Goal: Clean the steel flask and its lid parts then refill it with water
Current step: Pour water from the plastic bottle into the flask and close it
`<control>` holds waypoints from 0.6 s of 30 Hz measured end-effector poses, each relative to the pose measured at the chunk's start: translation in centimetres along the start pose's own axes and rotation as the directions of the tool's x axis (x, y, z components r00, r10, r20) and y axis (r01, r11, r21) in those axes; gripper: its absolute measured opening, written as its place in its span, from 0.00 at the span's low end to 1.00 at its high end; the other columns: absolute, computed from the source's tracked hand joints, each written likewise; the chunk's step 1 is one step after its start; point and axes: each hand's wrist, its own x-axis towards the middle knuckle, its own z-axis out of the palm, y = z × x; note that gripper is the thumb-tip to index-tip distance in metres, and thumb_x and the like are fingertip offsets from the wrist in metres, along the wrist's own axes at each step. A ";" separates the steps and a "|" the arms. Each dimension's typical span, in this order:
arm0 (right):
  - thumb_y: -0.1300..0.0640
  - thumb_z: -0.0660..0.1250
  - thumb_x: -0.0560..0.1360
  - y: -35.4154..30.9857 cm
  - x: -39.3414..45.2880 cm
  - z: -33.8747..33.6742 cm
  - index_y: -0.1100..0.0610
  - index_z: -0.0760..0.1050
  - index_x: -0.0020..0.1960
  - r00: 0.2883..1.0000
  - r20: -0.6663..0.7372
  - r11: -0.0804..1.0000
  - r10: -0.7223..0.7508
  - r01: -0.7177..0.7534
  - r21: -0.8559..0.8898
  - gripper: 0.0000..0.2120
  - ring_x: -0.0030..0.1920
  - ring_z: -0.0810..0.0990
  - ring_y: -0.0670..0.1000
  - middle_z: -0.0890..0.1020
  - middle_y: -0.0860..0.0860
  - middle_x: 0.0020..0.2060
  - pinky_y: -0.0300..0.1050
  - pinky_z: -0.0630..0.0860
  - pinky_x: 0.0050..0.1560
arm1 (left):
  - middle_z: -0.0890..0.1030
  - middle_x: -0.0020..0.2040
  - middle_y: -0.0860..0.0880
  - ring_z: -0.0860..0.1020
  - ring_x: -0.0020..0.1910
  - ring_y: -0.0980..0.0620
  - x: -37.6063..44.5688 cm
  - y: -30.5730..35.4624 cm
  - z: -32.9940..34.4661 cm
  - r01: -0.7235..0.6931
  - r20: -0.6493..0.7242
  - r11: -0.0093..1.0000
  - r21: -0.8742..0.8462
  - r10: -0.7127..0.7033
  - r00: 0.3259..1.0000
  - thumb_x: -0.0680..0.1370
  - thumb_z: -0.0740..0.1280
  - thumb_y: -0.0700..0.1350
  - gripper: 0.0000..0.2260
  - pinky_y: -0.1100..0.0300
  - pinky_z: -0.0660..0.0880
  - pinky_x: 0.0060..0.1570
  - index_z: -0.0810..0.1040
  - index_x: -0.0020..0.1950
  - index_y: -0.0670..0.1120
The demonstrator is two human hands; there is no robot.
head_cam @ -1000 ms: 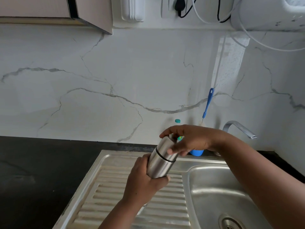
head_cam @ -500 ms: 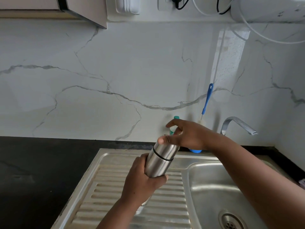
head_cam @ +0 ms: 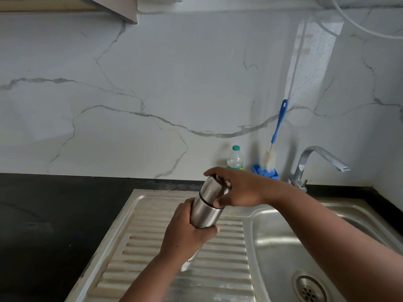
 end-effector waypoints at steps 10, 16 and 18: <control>0.26 0.64 0.65 1.0 1.4 0.8 0.48 0.69 0.63 0.950 -0.299 0.992 0.092 -0.113 -0.054 0.36 0.52 0.77 0.51 0.76 0.48 0.53 0.47 0.74 0.52 | 0.78 0.49 0.57 0.78 0.45 0.63 2.4 -0.3 1.8 0.003 -0.009 1.000 0.012 -0.003 1.000 0.59 0.78 0.61 0.28 0.60 0.76 0.42 0.72 0.54 0.61; 0.44 0.67 0.71 1.7 3.1 1.2 0.53 0.71 0.55 0.960 -0.277 0.988 -0.041 -0.003 -0.157 0.18 0.48 0.76 0.52 0.77 0.50 0.50 0.47 0.75 0.49 | 0.80 0.48 0.55 0.80 0.45 0.58 3.6 -1.7 2.7 0.048 -0.010 0.997 -0.059 -0.048 0.999 0.59 0.80 0.56 0.26 0.56 0.78 0.44 0.74 0.52 0.59; 0.43 0.67 0.70 1.6 3.6 1.8 0.54 0.70 0.49 0.949 -0.310 0.983 -0.055 -0.003 -0.185 0.16 0.45 0.76 0.53 0.76 0.50 0.46 0.46 0.75 0.45 | 0.81 0.48 0.54 0.80 0.45 0.57 3.8 -2.2 3.2 0.059 -0.032 0.993 -0.100 -0.062 0.998 0.59 0.80 0.56 0.26 0.55 0.78 0.44 0.74 0.53 0.59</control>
